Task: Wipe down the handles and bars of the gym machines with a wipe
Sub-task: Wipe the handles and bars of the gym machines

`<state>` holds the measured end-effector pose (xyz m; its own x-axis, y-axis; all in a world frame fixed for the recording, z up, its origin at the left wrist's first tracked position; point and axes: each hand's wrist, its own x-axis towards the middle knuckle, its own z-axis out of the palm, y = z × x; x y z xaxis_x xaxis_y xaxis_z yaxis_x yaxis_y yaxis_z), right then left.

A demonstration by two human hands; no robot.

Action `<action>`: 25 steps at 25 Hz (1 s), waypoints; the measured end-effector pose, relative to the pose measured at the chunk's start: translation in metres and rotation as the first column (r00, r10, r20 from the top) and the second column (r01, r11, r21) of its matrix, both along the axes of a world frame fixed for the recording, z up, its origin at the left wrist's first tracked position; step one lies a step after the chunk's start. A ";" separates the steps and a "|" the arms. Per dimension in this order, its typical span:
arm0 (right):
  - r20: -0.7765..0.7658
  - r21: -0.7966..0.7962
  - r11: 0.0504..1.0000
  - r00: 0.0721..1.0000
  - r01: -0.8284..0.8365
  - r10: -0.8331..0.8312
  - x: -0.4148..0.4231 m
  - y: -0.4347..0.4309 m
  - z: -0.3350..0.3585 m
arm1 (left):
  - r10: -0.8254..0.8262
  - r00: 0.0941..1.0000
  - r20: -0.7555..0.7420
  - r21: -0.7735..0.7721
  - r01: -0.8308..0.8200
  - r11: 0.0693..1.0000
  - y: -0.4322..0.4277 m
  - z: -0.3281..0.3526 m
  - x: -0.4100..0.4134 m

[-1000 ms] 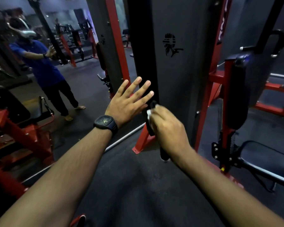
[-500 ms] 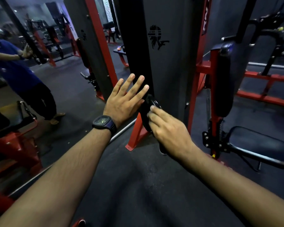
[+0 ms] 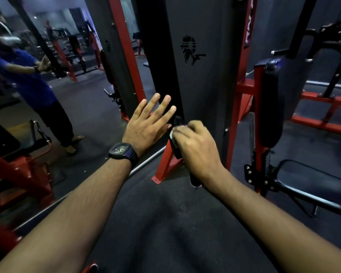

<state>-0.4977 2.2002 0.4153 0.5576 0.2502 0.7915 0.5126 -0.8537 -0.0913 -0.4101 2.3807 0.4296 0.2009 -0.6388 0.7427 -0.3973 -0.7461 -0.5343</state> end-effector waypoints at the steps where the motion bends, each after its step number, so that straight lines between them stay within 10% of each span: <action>1: -0.077 0.162 0.987 0.997 -0.012 0.024 0.004 -0.001 0.008 | -0.004 1.000 -0.007 -0.003 0.004 1.000 0.000 0.000 0.000; 5: -0.321 0.748 0.653 0.926 0.119 0.199 0.009 -0.002 0.017 | -0.022 1.000 0.004 0.007 0.022 1.000 0.003 0.000 0.003; 11: -0.334 0.917 0.122 0.565 0.380 0.754 0.024 -0.009 0.022 | -0.050 0.998 0.027 -0.001 0.050 0.999 0.005 -0.002 0.009; 14: -0.256 0.891 0.047 0.414 0.451 0.874 0.020 -0.014 0.022 | -0.076 0.997 0.028 -0.012 0.077 0.997 0.003 -0.004 0.011; 17: -0.243 0.934 0.036 0.556 0.357 0.795 0.006 -0.015 0.015 | -0.070 0.997 0.041 -0.008 0.070 0.997 0.002 -0.003 0.011; 19: -0.303 0.945 0.117 0.680 0.306 0.667 -0.006 -0.018 0.013 | -0.063 0.997 0.050 -0.004 0.063 0.998 0.003 -0.003 0.008; 22: -0.346 0.830 0.532 0.903 0.169 0.254 -0.005 -0.012 0.016 | -0.074 0.997 -0.002 -0.016 0.074 0.997 0.001 -0.003 0.006; 25: -0.195 0.323 0.946 0.980 0.026 0.040 0.009 0.004 0.037 | -0.079 0.997 -0.019 -0.003 0.079 0.997 0.004 -0.001 0.007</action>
